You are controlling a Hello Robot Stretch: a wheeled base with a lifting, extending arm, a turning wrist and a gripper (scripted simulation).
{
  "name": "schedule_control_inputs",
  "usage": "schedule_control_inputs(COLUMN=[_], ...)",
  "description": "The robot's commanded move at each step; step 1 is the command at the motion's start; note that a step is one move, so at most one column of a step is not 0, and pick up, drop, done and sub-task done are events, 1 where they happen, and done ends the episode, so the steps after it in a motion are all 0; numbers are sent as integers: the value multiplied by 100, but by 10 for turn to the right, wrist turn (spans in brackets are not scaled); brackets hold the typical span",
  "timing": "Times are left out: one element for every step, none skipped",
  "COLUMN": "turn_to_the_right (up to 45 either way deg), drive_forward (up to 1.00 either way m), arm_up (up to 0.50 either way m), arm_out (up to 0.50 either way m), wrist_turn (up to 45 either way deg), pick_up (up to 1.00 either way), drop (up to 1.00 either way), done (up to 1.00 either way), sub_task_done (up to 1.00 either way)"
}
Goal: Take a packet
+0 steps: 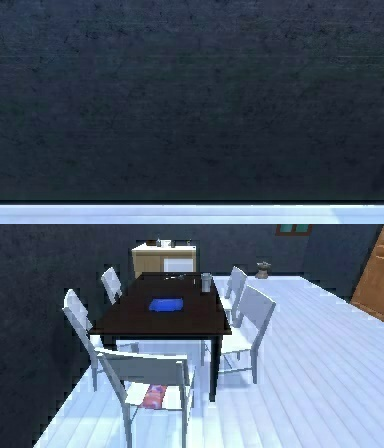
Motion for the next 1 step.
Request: schedule_control_inputs(turn_to_the_right=[0], drive_forward=[0], arm_up=[50], arm_out=[0], wrist_turn=[0], pick_up=[0], drop=[0], done=[0], sub_task_done=[0])
